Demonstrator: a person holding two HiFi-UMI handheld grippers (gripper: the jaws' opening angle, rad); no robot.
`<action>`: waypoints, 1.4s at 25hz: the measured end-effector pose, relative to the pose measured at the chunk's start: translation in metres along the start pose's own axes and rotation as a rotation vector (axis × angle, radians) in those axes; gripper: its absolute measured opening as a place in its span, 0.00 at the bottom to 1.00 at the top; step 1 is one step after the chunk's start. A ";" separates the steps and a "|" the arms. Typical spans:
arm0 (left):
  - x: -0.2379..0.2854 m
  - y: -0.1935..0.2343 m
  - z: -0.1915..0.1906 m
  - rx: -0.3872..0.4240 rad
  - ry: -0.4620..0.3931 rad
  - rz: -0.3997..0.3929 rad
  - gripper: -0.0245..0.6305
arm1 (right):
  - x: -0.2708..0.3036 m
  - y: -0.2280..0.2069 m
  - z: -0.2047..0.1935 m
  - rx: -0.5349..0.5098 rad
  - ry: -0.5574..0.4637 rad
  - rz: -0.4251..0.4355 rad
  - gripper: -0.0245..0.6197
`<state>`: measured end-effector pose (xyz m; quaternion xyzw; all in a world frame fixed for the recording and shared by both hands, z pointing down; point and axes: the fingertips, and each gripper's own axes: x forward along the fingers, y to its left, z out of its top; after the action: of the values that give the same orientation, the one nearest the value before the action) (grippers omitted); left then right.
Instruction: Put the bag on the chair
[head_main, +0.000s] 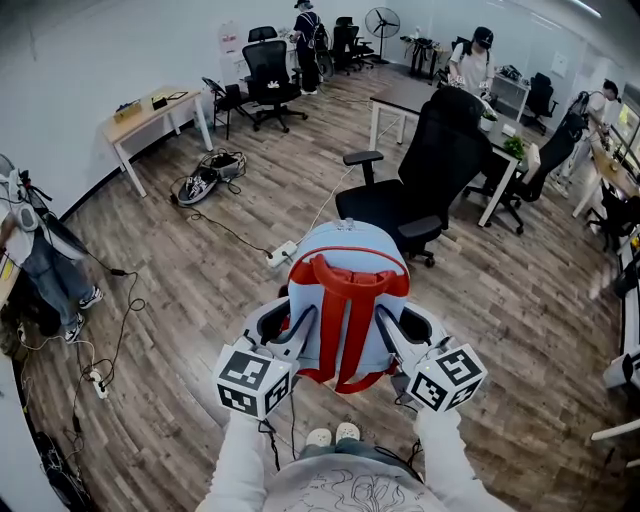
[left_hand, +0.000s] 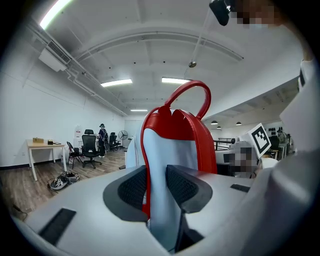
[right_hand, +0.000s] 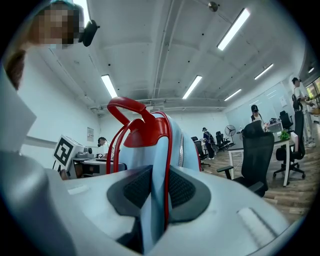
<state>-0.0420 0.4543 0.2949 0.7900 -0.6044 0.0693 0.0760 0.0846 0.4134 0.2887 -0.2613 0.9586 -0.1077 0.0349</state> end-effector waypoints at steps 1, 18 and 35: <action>0.004 0.000 0.000 0.000 0.000 0.004 0.23 | 0.002 -0.004 0.000 0.001 0.000 0.003 0.17; 0.062 0.004 -0.010 -0.039 0.021 0.043 0.23 | 0.024 -0.064 -0.010 0.029 0.041 0.027 0.17; 0.218 0.106 0.020 -0.052 0.014 -0.036 0.23 | 0.158 -0.183 0.010 0.021 0.043 -0.054 0.17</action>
<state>-0.0876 0.2169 0.3236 0.7980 -0.5911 0.0578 0.1019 0.0397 0.1774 0.3183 -0.2841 0.9506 -0.1243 0.0140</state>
